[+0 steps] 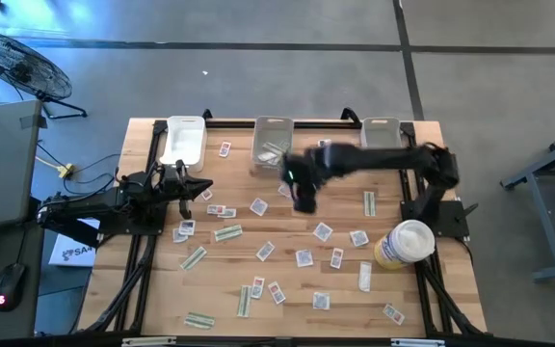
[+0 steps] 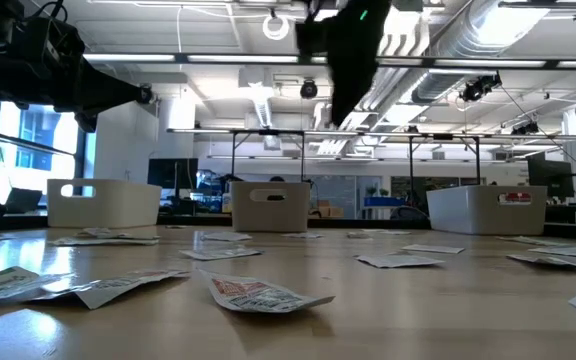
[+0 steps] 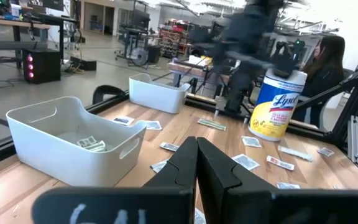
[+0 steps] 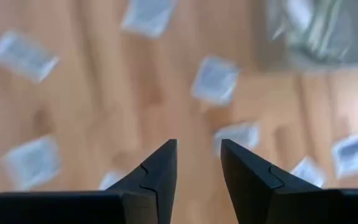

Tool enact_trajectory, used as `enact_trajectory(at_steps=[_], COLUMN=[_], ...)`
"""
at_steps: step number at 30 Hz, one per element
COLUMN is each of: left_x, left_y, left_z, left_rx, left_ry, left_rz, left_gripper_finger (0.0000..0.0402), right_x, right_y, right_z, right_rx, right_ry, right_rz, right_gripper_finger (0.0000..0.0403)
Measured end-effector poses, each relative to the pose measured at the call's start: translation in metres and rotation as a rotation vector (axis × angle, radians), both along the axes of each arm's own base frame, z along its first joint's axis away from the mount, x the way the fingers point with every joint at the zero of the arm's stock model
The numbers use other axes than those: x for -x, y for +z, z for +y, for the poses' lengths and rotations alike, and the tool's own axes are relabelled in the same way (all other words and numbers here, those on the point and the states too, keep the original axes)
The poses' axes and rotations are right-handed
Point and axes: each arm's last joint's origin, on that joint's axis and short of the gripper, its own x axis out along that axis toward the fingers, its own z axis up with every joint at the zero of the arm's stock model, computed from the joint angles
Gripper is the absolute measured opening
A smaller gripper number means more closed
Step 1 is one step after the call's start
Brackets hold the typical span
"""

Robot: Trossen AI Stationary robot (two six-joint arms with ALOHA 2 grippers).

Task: Pick & Place First Aid Supplies
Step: Put the green pad into the left gray bin

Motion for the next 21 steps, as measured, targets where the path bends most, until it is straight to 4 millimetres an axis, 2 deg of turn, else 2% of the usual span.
enact_trajectory(at_steps=[3,7,12,16,18,21], left_x=[0.000,0.000,0.000,0.000,0.000,0.000], left_y=[0.000,0.000,0.000,0.000,0.000,0.000], left_z=[0.000,0.000,0.000,0.000,0.000,0.000], left_rx=[0.000,0.000,0.000,0.000,0.000,0.000], left_ry=[0.000,0.000,0.000,0.000,0.000,0.000], left_rz=[0.000,0.000,0.000,0.000,0.000,0.000], left_gripper_finger=[0.0001,0.0001,0.0001,0.0001,0.0001,0.0001], right_x=[0.013,0.023,0.030,0.045,0.053,0.060], right_y=[0.001,-0.013,-0.045,-0.072,-0.080,-0.094], right_z=[0.052,0.112,0.168,0.191,0.194,0.191], right_rx=[-0.039,-0.119,-0.226,-0.194,-0.139,-0.152], right_ry=[0.002,-0.016,-0.064,-0.089,-0.087,-0.076], right_rz=[0.081,0.181,0.343,0.593,0.707,0.812], right_gripper_finger=[0.0120,0.0126,0.0141,0.0150,0.0151,0.0148])
